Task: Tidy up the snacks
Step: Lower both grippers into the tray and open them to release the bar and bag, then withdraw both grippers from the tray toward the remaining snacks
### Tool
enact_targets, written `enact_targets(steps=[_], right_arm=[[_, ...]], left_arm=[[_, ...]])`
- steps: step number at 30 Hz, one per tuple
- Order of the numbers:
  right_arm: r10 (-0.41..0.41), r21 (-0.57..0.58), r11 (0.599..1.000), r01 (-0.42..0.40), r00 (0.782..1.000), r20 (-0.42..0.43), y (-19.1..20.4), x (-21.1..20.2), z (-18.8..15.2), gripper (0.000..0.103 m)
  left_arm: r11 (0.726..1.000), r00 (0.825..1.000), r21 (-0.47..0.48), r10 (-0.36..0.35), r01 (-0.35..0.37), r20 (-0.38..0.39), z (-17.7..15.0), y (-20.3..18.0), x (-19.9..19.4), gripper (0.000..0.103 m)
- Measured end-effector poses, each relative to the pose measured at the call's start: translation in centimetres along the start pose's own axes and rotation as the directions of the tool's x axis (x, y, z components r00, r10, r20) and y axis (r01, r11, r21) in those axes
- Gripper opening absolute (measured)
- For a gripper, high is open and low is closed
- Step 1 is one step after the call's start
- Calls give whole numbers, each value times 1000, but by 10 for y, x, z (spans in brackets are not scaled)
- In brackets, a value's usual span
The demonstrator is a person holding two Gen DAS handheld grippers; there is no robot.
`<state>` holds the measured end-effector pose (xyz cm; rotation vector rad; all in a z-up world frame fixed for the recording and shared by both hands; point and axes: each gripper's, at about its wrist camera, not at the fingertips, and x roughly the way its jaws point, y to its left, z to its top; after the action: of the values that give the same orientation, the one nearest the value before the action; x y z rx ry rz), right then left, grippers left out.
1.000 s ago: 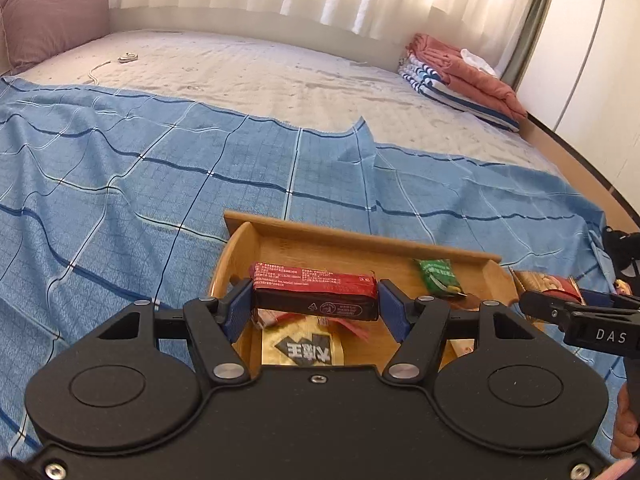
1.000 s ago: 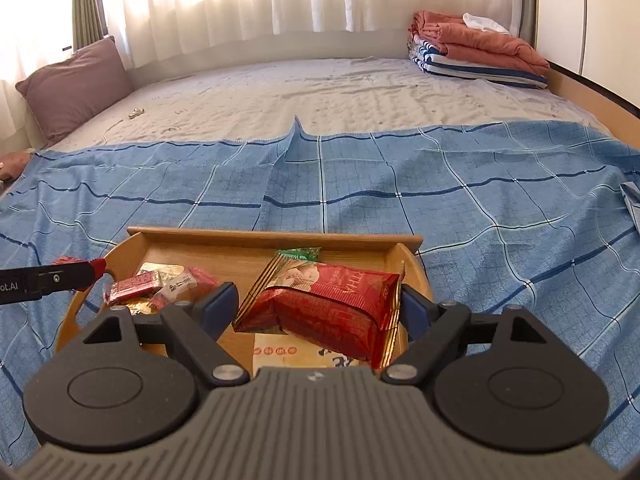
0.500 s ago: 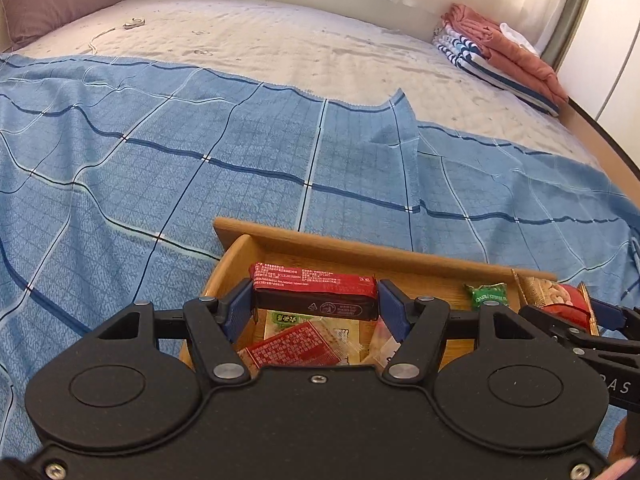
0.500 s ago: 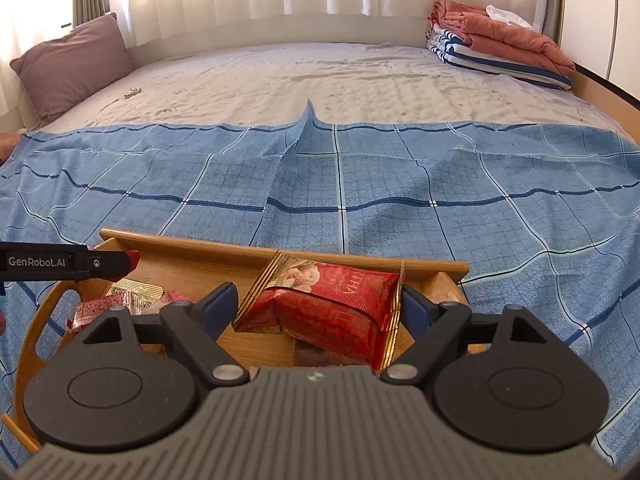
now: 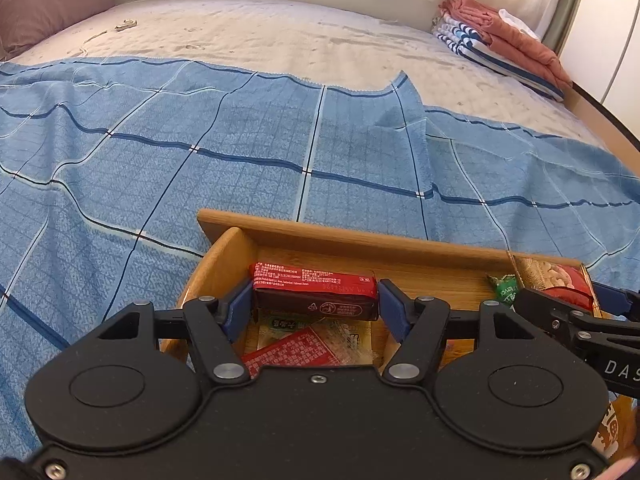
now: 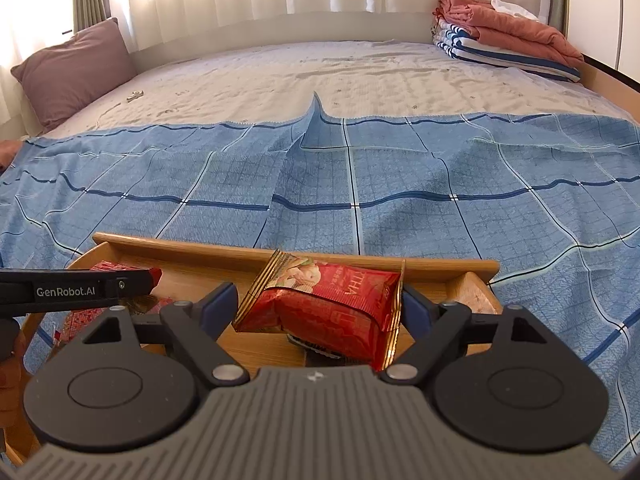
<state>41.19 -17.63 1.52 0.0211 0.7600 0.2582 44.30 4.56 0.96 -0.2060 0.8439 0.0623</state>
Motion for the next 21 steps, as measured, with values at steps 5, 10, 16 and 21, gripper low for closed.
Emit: enact_targets(steps=[5, 10, 16, 21], right_arm=[[9, 8, 1000, -9, 1000, 3, -1, 2, 0, 86], [19, 29, 999, -19, 1000, 6, -3, 3, -2, 87], [32, 47, 998, -32, 999, 3, -6, 3, -2, 93], [41, 76, 996, -42, 999, 15, -8, -4, -2, 102]], left_arm=[[1000, 1000, 19, 6, -6, 7, -2, -3, 2, 64], [999, 1000, 37, 9, -9, 15, -4, -5, 2, 64], [1000, 1000, 24, 0, -1, 16, -4, -3, 2, 67], [1000, 999, 22, -14, 13, 34, -6, -3, -8, 85]])
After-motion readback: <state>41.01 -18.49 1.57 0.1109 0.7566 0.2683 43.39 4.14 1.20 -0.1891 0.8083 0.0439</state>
